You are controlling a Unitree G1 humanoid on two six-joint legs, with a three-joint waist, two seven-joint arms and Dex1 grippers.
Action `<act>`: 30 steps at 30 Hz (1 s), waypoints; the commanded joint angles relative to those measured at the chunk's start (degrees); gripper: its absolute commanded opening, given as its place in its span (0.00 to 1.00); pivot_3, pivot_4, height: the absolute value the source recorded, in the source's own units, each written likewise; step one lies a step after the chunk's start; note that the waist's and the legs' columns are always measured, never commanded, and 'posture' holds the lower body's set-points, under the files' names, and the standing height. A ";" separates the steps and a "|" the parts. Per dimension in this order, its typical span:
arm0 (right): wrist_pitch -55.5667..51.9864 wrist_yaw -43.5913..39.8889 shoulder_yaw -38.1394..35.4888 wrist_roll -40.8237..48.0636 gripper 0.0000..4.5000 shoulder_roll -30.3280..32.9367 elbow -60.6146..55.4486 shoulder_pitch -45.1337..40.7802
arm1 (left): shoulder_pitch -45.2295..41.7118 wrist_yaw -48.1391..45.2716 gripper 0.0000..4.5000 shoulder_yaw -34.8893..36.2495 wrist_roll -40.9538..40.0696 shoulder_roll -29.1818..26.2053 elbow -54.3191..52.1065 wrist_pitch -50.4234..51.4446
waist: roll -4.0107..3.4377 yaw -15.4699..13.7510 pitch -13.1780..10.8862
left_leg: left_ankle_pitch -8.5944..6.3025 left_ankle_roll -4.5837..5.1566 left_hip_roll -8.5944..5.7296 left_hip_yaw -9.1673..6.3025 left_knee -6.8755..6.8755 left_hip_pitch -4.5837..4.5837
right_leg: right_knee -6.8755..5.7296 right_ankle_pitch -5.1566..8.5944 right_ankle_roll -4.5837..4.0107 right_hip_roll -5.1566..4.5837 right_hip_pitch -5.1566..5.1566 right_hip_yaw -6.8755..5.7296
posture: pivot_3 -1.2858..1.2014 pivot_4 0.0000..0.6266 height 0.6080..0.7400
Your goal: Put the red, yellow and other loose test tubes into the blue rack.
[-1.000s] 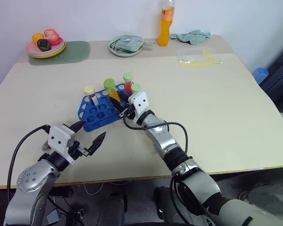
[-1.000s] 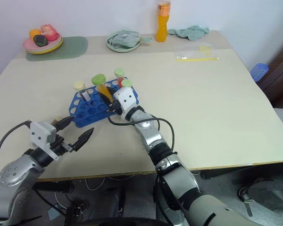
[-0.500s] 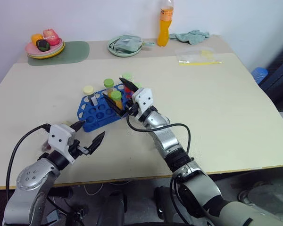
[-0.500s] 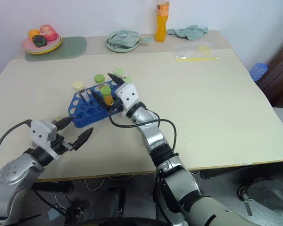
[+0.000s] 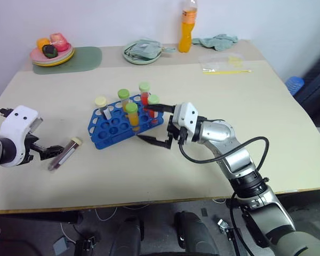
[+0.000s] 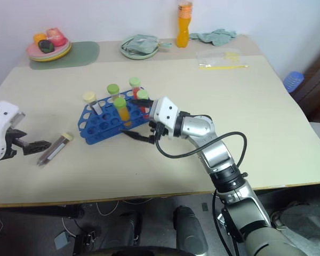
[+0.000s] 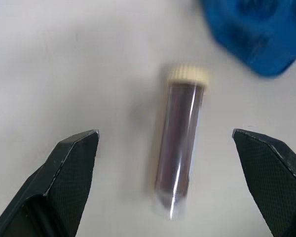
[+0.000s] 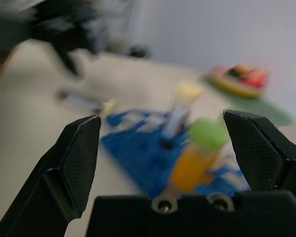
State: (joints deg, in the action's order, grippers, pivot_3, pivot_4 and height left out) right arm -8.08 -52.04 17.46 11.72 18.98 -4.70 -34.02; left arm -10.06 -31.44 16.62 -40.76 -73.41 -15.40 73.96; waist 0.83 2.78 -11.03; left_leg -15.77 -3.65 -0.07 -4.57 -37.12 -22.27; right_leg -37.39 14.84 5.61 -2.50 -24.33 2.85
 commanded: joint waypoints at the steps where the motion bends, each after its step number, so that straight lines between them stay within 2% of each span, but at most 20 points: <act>1: -1.29 -3.28 0.93 1.69 0.97 1.59 -5.25 0.86 | -7.62 -4.87 1.00 -12.49 5.68 -3.18 6.93 -0.92 | 0.01 0.45 0.00 | 0.00 0.00 0.02 0.00 0.02 -0.01 | 0.00 0.00 0.00 0.01 -0.02 0.01 | 0.52 0.24 1.00; 3: -1.85 -3.80 1.09 1.62 0.97 2.17 -6.19 1.45 | -13.43 -7.04 1.00 -19.53 9.37 -2.58 11.61 -1.82 | 0.05 0.61 0.00 | 0.00 -0.01 0.01 -0.01 0.02 -0.05 | -0.02 0.01 -0.01 0.02 -0.06 0.00 | 0.52 0.24 1.00; 6: -2.23 -3.31 1.39 0.77 0.97 2.49 -7.41 2.46 | -22.01 -10.75 1.00 -29.98 15.28 1.09 18.96 -3.35 | 0.08 0.45 0.01 | 0.01 -0.02 0.00 0.01 -0.01 -0.08 | -0.05 0.00 -0.01 0.03 -0.08 0.00 | 0.52 0.24 1.00; 11: -2.86 -1.62 1.51 0.02 0.97 2.17 -8.89 3.70 | -28.20 -15.63 1.00 -37.75 21.81 3.79 24.74 -5.72 | 0.12 0.28 0.02 | 0.01 -0.02 -0.01 0.03 -0.07 -0.12 | -0.04 0.00 -0.01 0.00 -0.10 0.02 | 0.52 0.24 1.00; 15: -3.07 -0.59 1.64 -0.31 1.00 1.71 -9.60 4.03 | -28.77 -18.94 0.71 -40.27 24.39 4.93 25.94 -6.65 | 0.12 0.12 0.01 | 0.01 -0.02 -0.01 0.03 -0.08 -0.14 | -0.04 0.00 0.00 -0.02 -0.12 0.02 | 0.52 0.24 1.00; 17: -3.13 -0.21 1.87 -0.56 1.00 1.59 -9.84 3.97 | -28.60 -19.83 0.47 -39.76 25.35 4.65 26.54 -7.27 | 0.12 0.04 0.01 | 0.01 -0.02 -0.01 0.04 -0.09 -0.13 | -0.06 0.00 0.00 -0.02 -0.12 0.02 | 0.52 0.24 1.00; 18: -3.16 -0.11 1.94 -0.60 1.00 1.58 -9.96 4.00 | -28.52 -20.15 0.38 -39.10 25.54 4.37 26.73 -7.33 | 0.12 0.01 0.01 | 0.02 -0.02 -0.01 0.03 -0.09 -0.12 | -0.08 0.00 0.00 -0.02 -0.12 0.02 | 0.52 0.24 1.00; 19: -3.20 -0.06 1.95 -0.58 1.00 1.63 -10.11 4.05 | -28.46 -20.42 0.38 -38.61 25.71 4.17 26.75 -7.29 | 0.12 0.02 0.01 | 0.02 -0.02 -0.01 0.03 -0.09 -0.11 | -0.09 0.00 0.00 -0.01 -0.12 0.02 | 0.52 0.24 1.00; 21: -3.28 0.01 1.88 -0.55 1.00 1.72 -10.29 4.22 | -27.27 -19.73 0.38 -35.51 25.81 3.34 26.88 -8.67 | 0.12 0.14 0.01 | 0.02 -0.02 0.00 0.02 -0.10 -0.11 | -0.12 0.00 -0.01 0.00 -0.12 0.02 | 0.52 0.24 1.00; 23: -3.81 0.38 1.54 -0.51 1.00 1.93 -10.16 4.71 | -22.76 -15.64 0.38 -23.87 24.03 4.70 25.75 -16.40 | 0.12 0.32 0.01 | 0.02 -0.02 0.01 0.02 -0.10 -0.11 | -0.12 0.00 0.00 0.00 -0.13 0.02 | 0.52 0.24 1.00; 24: -4.45 0.65 1.18 -0.39 1.00 2.20 -9.90 5.21 | -18.98 -12.97 0.38 -15.14 23.09 7.07 23.17 -23.48 | 0.12 0.43 0.01 | 0.02 -0.02 0.02 0.01 -0.10 -0.11 | -0.14 0.00 -0.01 -0.01 -0.15 0.02 | 0.52 0.24 1.00; 27: -8.41 1.80 -0.73 1.46 1.00 2.48 -8.75 7.38 | -9.06 -6.04 0.38 6.34 21.02 16.38 11.86 -35.00 | 0.16 -0.30 0.03 | 0.03 -0.04 0.07 -0.01 -0.14 -0.22 | -0.07 0.00 -0.01 -0.13 -0.23 -0.01 | 0.52 0.24 1.00; 29: -11.04 2.97 -2.85 3.03 1.00 2.37 -7.09 9.44 | -2.01 -3.92 0.38 18.40 14.80 27.01 -0.88 -38.24 | 0.17 -0.61 0.05 | 0.03 -0.05 0.07 -0.03 -0.16 -0.26 | 0.01 -0.02 0.01 -0.26 -0.22 0.00 | 0.52 0.24 1.00; 30: -11.87 3.35 -3.67 3.52 1.00 2.47 -6.64 10.23 | 0.44 -2.82 0.38 22.06 11.61 31.87 -6.25 -39.64 | 0.19 -0.62 0.06 | 0.03 -0.05 0.09 -0.02 -0.19 -0.27 | 0.04 -0.03 0.01 -0.35 -0.19 0.04 | 0.52 0.24 1.00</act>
State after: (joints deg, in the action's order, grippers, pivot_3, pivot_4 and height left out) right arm -18.51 -49.64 16.33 13.16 21.37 -11.22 -24.62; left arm -11.66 -36.25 30.62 -24.06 -45.44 -12.52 37.91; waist 1.01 2.16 -10.97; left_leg -15.74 -3.70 0.02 -4.59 -37.31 -22.53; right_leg -37.26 14.78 5.68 -2.88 -24.50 2.92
